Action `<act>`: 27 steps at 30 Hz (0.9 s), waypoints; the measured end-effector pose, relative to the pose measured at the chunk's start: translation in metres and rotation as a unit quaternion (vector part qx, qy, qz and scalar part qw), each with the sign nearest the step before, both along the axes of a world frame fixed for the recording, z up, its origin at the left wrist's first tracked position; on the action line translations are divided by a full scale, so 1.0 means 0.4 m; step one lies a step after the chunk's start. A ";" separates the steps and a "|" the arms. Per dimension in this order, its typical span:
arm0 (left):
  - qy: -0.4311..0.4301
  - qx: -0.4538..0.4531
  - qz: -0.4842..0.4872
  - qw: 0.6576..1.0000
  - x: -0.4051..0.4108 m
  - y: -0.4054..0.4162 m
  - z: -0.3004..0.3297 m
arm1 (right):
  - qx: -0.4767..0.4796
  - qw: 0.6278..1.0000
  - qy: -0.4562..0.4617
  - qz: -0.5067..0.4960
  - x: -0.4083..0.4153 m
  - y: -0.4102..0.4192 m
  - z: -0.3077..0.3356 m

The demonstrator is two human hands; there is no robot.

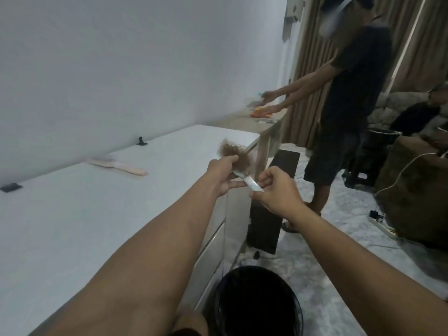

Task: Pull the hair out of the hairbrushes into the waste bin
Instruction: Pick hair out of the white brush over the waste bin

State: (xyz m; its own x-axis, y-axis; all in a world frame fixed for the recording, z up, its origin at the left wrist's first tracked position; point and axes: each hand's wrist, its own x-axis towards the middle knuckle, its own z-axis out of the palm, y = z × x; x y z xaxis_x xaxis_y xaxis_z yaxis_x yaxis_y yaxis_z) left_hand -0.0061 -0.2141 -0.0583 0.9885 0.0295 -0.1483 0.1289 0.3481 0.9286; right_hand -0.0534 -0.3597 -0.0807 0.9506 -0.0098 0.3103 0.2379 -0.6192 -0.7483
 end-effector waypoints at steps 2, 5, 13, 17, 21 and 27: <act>0.007 0.014 -0.004 1.000 -0.007 -0.035 -0.036 | -0.001 1.000 0.019 -0.002 -0.013 -0.034 -0.026; 0.012 0.059 -0.023 0.998 -0.018 -0.077 -0.089 | 0.007 1.000 0.025 -0.013 -0.028 -0.077 -0.051; 0.024 0.120 -0.053 0.991 -0.049 -0.126 -0.228 | 0.035 0.998 0.034 -0.038 -0.024 -0.123 -0.131; 0.048 0.154 -0.081 0.984 -0.025 -0.144 -0.339 | 0.055 0.995 0.062 -0.048 0.021 -0.142 -0.221; 0.099 0.154 -0.115 0.976 0.019 -0.152 -0.476 | 0.044 0.993 0.097 -0.043 0.083 -0.170 -0.345; 0.174 0.167 -0.154 0.958 0.057 -0.158 -0.680 | 0.044 0.984 0.167 -0.042 0.138 -0.195 -0.554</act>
State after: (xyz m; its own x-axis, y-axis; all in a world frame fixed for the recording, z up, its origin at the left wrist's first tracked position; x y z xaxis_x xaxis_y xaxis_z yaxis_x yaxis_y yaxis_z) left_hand 0.0168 -0.2774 -0.3302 0.8503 -0.1530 -0.5036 0.4999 -0.0646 0.8637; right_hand 0.0016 -0.4377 -0.3022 0.9942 -0.1048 -0.0253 -0.0796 -0.5549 -0.8281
